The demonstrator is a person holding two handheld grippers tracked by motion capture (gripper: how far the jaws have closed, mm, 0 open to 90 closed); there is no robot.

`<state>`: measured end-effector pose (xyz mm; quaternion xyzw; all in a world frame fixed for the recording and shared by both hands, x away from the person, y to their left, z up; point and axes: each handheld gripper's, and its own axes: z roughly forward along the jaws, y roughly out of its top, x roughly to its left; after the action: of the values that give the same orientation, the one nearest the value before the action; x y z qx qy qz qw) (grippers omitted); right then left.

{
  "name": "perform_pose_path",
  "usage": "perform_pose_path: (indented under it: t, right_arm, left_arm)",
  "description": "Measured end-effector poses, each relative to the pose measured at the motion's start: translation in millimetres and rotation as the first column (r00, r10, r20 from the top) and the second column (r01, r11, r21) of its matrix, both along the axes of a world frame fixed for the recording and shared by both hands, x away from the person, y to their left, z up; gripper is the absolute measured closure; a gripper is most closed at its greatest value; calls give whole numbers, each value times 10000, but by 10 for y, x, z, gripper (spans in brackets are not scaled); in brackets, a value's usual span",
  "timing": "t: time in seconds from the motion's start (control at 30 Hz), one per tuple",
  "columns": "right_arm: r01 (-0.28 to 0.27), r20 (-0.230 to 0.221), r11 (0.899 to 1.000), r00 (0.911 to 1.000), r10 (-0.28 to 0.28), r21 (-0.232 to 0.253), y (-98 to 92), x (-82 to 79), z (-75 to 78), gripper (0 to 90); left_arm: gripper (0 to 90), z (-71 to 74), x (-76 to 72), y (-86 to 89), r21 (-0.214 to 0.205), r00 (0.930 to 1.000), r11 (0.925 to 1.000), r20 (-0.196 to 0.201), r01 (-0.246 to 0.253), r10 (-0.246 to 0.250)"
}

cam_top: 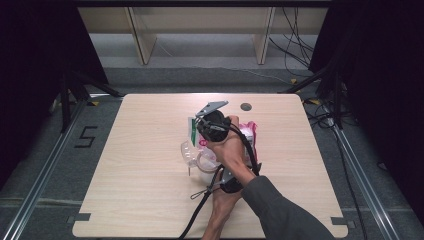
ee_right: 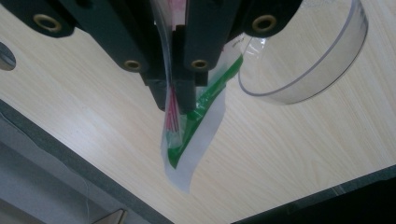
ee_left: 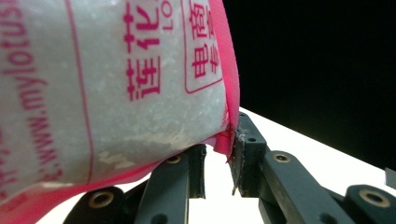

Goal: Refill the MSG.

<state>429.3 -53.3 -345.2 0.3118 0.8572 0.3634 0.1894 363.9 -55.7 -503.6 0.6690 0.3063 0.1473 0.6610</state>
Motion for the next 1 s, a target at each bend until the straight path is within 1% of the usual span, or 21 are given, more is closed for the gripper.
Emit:
perform_pose_path:
  t: [0.03,0.07,0.13,0.17,0.27,0.3,0.37,0.4,0.43,0.47,0.5,0.6,0.63,0.7,0.73,0.77,0.8,0.83,0.87,0.9,1.0]
  right_arm:
    - [-13,-78,9999,10000,11,-154,-6,2,10,900]
    - [-22,-108,9999,9999,20,-162,-3,2,9,900]
    - [-35,-54,9998,10000,34,-182,-4,6,6,900]
    - [-45,-50,9998,10000,45,-185,-5,8,8,900]
    - [-25,-31,9998,10000,24,-188,-2,13,10,900]
    - [46,-11,9999,10000,-46,-119,4,13,5,900]
    - [92,28,9999,10000,-92,-60,8,19,1,900]
    - [94,61,9999,9999,-93,-141,6,27,-2,900]
    - [18,-109,9996,9999,-21,-265,8,28,-1,900]
    - [7,-126,9994,9999,-12,-354,17,30,-14,900]
    - [-14,-92,9992,10000,10,-408,21,31,-20,900]
    - [-44,-78,9995,10000,42,-323,23,30,-17,900]
    - [-42,-89,9995,10000,39,-318,24,30,-14,900]
    - [-47,-67,9993,10000,45,-358,33,33,-19,900]
    - [10,-121,9993,9999,-15,-381,38,27,-19,900]
    - [-61,-136,9993,9999,56,-377,42,29,-25,900]
    - [-59,-126,9993,9999,54,-377,43,28,-25,900]
    - [-9,15,9995,10000,9,-312,50,28,-35,900]
    - [-16,-15,9996,10000,16,-296,53,24,-31,900]
    - [-97,65,9994,9999,99,-324,52,26,-25,900]
    - [-37,81,9995,10000,40,-328,43,16,3,900]
  left_arm:
    - [770,-1,-1,-1,-1,10000,10000,-8,1,-1]
    - [770,-9,4,-16,-67,9999,9999,68,-118,119]
    - [770,-4,-1,0,-12,10000,10000,-17,-18,18]
    - [770,-6,13,9,94,9999,10000,135,1,-2]
    - [770,-8,13,12,81,9999,10000,128,-13,12]
    - [770,-1,2,27,131,9998,9997,-115,189,-187]
    - [770,-3,5,27,102,9997,9997,-132,218,-217]
    - [770,-14,5,3,-66,10000,10000,-22,15,-15]
    - [770,-9,3,20,109,9995,9996,-160,258,-257]
    - [770,-15,10,41,387,9994,9986,-44,348,-346]
    - [770,-15,10,42,385,9995,9987,-45,321,-320]
    - [770,-25,7,18,-6,10000,10000,-93,-18,18]
    - [770,-21,12,37,71,9995,9996,-187,256,-254]
    - [770,-23,18,61,401,9994,9986,-116,338,-333]
    - [770,-24,13,37,54,9995,9997,-204,251,-250]
    - [770,-30,14,31,91,10000,10000,-57,1,-1]
    - [770,-30,18,47,224,10000,9997,-46,81,-80]
    - [771,-32,15,28,-65,9999,10000,-126,0,-1]
    - [771,-26,33,58,185,9998,9996,-63,210,-209]
    - [771,-39,42,45,2,9999,10000,125,75,-75]
    - [771,-40,40,49,-17,10000,10000,67,61,-61]
